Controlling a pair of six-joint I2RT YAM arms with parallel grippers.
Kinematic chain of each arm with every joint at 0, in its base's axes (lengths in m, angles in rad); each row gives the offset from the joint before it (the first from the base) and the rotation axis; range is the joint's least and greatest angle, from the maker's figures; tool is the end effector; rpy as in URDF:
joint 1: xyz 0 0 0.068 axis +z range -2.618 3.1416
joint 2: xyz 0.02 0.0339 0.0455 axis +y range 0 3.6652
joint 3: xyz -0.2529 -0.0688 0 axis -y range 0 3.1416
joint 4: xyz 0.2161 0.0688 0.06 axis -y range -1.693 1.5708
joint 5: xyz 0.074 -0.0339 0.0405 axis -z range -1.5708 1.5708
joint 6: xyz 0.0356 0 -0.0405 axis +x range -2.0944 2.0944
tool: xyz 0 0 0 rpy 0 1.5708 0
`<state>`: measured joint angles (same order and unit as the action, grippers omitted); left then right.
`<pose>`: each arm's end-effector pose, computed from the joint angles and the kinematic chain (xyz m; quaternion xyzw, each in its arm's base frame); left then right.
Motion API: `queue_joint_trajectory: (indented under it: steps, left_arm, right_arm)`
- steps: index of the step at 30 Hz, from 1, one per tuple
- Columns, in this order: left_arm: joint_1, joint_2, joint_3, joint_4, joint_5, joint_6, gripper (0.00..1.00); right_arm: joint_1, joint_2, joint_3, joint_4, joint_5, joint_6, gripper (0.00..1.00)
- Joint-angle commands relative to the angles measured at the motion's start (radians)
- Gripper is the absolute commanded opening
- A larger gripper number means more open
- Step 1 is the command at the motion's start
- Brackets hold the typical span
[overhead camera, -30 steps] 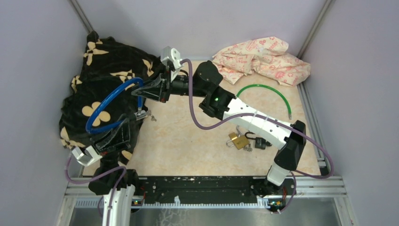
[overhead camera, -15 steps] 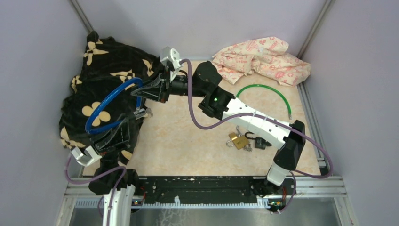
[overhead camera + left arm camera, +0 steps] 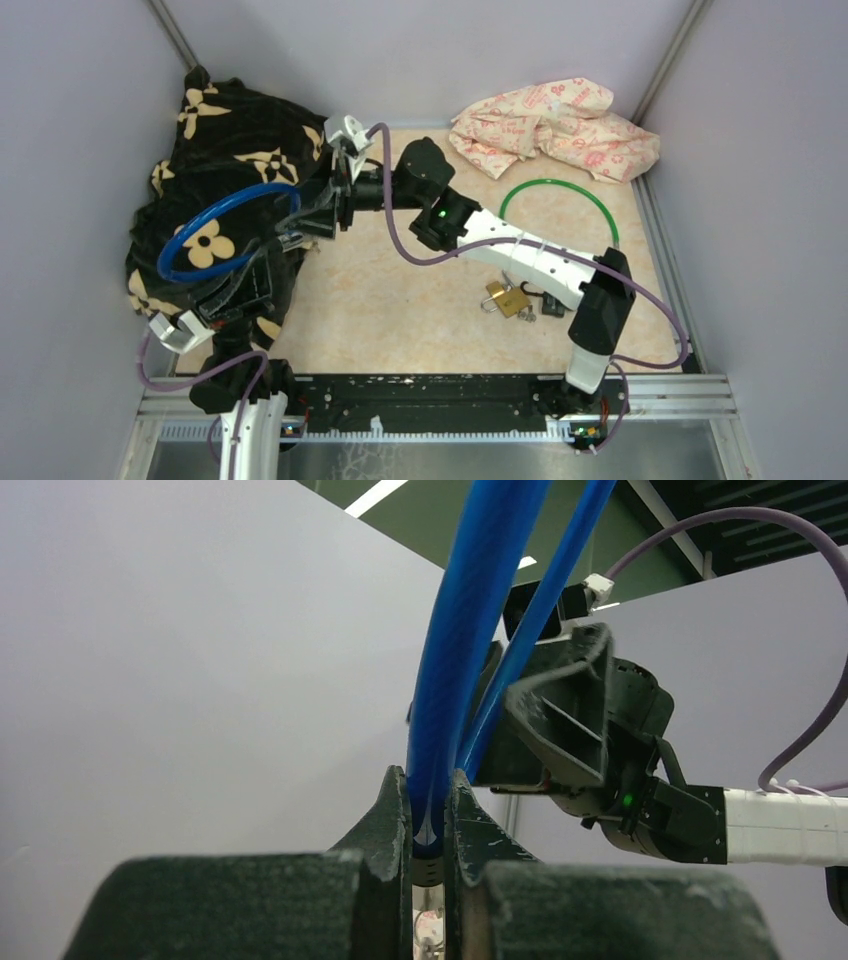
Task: Lock with the key
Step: Lock the lock.
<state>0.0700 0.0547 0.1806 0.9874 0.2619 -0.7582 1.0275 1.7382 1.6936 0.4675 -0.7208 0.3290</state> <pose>0.0228 -0.0076 0.3112 0.0260 0.2570 -0.3536 0.8990 0.1725 0.3311 0.4545 -0.4521 0.3761 0.6421 0.4918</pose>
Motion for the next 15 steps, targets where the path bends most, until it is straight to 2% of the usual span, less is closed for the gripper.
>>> queue_joint_trajectory:
  steps: [1, 2, 3, 7, 11, 15]
  left_arm:
    - [0.007, -0.015, 0.01, 0.046, -0.026, -0.001, 0.0]
    - [0.008, -0.018, 0.008, 0.04, -0.023, 0.0, 0.0]
    - [0.008, -0.022, 0.007, 0.035, -0.021, 0.0, 0.0]
    - [0.009, -0.027, 0.002, 0.029, -0.008, -0.014, 0.0]
    - [0.009, -0.023, 0.002, 0.021, 0.004, -0.055, 0.0]
    - [0.011, -0.009, 0.007, 0.02, 0.031, -0.117, 0.0]
  right_arm:
    - [0.015, 0.005, 0.006, -0.047, -0.14, 0.002, 0.71]
    - [0.004, -0.008, -0.002, -0.056, -0.158, -0.007, 0.93]
    - [-0.009, -0.019, -0.017, -0.056, -0.179, -0.009, 0.98]
    - [-0.082, -0.064, -0.094, -0.025, -0.268, -0.032, 0.98]
    - [-0.098, -0.069, -0.128, -0.082, -0.304, -0.203, 0.98]
    - [-0.097, -0.017, -0.105, 0.063, -0.353, -0.127, 0.91]
